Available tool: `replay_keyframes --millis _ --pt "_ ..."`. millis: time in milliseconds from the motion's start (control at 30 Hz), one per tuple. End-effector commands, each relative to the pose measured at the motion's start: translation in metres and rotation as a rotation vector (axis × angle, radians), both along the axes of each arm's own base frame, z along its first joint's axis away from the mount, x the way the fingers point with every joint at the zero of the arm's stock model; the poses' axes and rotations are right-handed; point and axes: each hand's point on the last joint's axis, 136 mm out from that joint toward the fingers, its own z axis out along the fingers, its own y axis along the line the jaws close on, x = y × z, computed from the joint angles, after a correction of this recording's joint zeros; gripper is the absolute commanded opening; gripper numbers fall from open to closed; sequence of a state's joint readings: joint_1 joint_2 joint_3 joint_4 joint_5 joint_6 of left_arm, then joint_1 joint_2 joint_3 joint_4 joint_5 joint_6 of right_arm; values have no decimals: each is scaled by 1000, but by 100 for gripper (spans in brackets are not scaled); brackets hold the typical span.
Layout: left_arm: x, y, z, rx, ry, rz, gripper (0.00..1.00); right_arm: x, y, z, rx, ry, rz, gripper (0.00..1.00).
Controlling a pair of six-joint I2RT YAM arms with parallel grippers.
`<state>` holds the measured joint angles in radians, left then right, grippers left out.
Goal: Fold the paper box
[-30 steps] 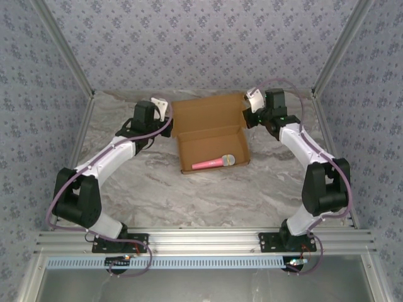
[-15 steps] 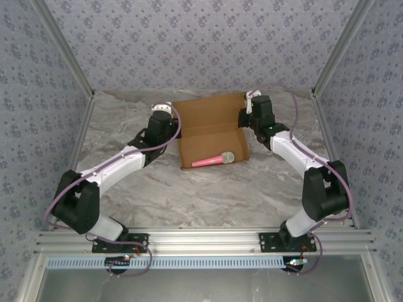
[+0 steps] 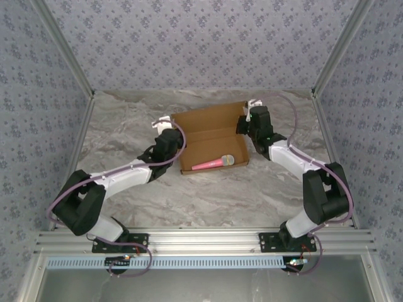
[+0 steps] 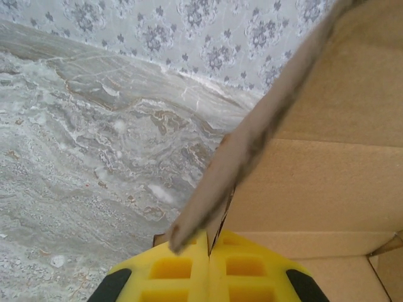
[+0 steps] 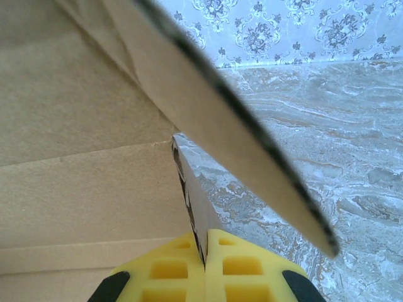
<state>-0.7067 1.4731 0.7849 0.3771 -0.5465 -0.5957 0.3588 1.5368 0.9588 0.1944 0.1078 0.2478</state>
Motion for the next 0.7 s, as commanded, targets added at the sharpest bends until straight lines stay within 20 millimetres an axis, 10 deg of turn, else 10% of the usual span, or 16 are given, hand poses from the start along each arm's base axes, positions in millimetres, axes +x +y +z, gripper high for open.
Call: replay_keyframes --millis 0,667 --pt "-6 -1 29 -97 -129 35 0 -7 9 13 71 -61 22 0" --pt "-48 -20 -14 58 -217 -88 0 -52 -1 -10 55 -172 35 0"
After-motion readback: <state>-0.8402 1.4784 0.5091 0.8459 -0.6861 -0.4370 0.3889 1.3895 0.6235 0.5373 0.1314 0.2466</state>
